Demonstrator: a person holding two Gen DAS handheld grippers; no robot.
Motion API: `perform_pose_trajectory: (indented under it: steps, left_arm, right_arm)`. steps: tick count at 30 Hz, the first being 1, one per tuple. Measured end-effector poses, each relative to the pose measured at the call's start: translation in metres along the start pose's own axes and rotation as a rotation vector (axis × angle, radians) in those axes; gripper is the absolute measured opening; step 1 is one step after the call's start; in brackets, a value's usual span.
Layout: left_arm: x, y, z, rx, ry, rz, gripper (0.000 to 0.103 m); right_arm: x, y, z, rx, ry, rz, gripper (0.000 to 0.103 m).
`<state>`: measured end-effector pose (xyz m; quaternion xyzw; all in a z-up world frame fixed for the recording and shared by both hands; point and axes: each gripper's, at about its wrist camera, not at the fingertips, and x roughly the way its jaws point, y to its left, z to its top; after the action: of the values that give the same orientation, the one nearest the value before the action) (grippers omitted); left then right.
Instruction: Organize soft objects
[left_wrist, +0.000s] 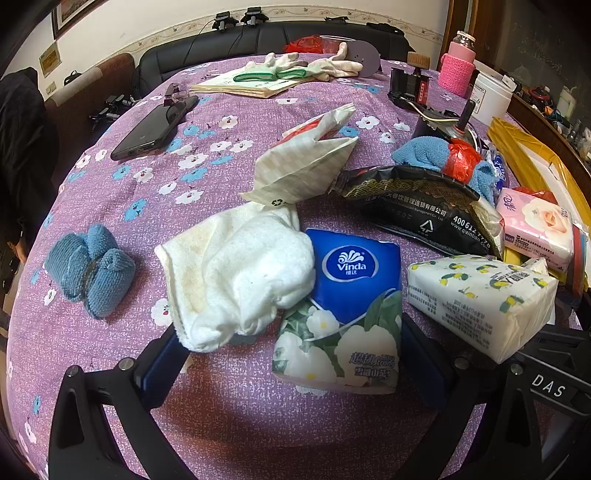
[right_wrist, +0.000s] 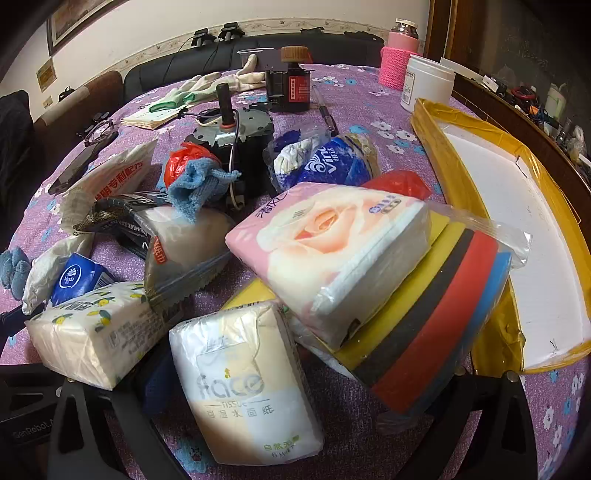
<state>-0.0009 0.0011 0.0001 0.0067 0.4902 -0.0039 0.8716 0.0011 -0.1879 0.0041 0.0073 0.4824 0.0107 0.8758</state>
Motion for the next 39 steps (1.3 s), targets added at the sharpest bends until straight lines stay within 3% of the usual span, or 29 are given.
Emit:
perform_pose_trajectory:
  steps: [32,39]
  left_arm:
    - [-0.0002,0.0,-0.0003,0.001,0.001,0.001,0.103]
    - [-0.0081,-0.0003,-0.0099,0.019,0.015,-0.023,0.103]
  right_arm:
    - [-0.0002,0.0006,0.0,-0.003,0.001,0.0,0.102]
    - [-0.0065,-0.0008,0.0016,-0.123,0.104,0.099,0.102]
